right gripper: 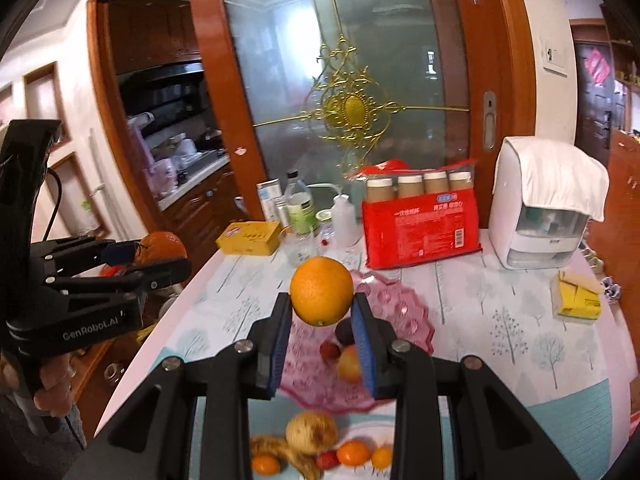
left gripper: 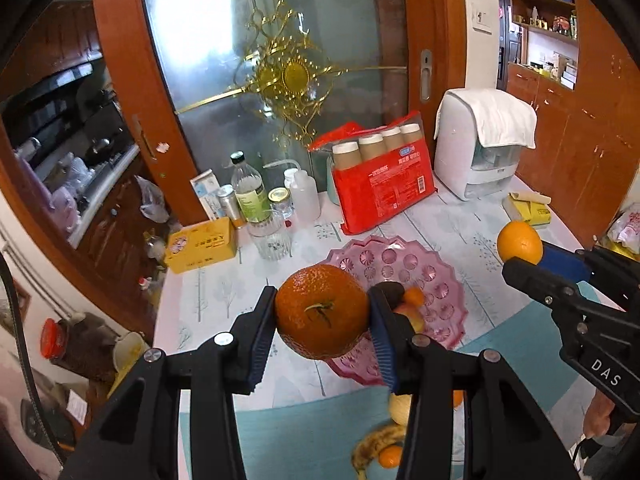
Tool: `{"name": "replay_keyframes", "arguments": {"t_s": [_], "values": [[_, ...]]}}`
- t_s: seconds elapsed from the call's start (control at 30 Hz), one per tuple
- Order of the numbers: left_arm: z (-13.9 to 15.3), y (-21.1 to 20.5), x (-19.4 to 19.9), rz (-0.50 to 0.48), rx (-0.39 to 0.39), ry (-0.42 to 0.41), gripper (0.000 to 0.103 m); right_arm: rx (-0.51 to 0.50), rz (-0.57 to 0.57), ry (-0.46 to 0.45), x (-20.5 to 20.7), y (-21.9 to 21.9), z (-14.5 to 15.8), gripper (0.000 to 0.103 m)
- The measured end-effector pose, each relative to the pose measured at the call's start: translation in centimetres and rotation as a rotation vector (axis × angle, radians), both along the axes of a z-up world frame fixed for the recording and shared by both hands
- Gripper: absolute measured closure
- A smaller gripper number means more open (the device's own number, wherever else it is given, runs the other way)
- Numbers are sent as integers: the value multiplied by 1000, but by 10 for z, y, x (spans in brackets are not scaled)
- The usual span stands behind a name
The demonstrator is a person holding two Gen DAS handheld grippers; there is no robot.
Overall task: Organize fruits
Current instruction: 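Carry the tangerine and orange into the pink bowl and open both tools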
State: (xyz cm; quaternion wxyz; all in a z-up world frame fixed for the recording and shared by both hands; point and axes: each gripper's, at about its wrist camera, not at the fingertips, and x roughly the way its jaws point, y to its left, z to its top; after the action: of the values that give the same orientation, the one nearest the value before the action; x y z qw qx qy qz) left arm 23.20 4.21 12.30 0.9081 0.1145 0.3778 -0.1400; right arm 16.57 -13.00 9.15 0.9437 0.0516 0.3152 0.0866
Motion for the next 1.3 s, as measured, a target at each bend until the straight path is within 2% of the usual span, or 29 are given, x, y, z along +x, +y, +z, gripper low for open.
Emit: {"name": "replay_keyframes", "arguments": {"t_s": [0.2, 0.4, 0.67, 0.87, 1.03, 1.1, 1.17, 1.23, 1.3], "values": [[-58, 1, 52, -22, -31, 114, 60, -18, -65, 77, 39, 14, -29, 72], [-131, -16, 94, -42, -19, 227, 60, -20, -118, 186, 81, 8, -78, 72], [-208, -31, 130, -48, -9, 333, 60, -15, -185, 337, 131, -10, -157, 72], [-244, -39, 141, -59, -10, 378, 60, -25, -228, 406, 152, -18, -198, 72], [-261, -49, 141, -79, 1, 393, 59, -42, -240, 431, 158, -21, -211, 72], [-264, -49, 142, -81, -9, 401, 52, -43, -243, 441, 159, -21, -214, 72], [-263, -47, 141, -84, -35, 392, 32, -41, -243, 438, 160, -21, -214, 71], [-259, -47, 139, -87, -43, 375, 20, -45, -231, 444, 161, -19, -215, 69], [-253, -47, 136, -89, -39, 349, 17, -39, -225, 450, 160, -18, -215, 62]]}}
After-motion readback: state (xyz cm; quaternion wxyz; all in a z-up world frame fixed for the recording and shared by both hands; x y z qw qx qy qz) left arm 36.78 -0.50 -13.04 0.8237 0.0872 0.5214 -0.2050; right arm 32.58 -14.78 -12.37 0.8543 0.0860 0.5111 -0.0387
